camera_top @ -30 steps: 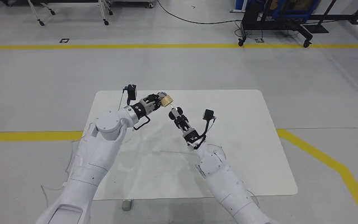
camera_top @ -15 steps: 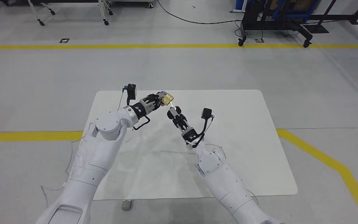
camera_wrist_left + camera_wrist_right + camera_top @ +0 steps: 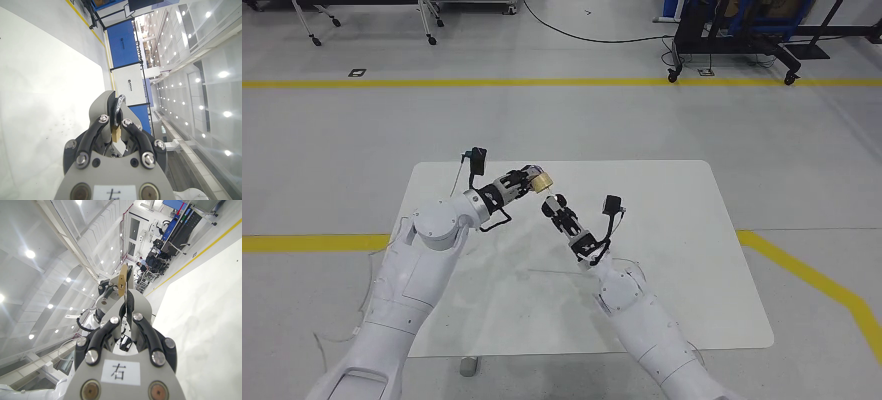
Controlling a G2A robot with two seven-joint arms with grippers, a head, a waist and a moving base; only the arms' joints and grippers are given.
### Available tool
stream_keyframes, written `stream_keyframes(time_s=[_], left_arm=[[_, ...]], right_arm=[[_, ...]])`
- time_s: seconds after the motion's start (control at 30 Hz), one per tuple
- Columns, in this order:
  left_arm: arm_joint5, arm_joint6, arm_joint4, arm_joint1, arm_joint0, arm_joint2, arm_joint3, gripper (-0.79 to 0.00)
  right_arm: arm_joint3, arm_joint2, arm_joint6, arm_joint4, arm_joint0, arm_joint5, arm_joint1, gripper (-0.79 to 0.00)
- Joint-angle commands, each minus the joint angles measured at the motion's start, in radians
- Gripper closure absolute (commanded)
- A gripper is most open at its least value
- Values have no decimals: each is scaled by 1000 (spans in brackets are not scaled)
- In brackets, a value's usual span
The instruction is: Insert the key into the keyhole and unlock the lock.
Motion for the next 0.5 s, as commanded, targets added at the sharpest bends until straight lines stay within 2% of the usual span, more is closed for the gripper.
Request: stream_keyframes(time_s=[0.0,0.47], left_arm=[[-5,1,8,1,0,-3,0,0],[-9,-10,13,3,1,-8,-3,0]], right_arm=[[-2,1,22,22,-3,-5,1,0],[-23,2,54,38,-9,0,8,0]])
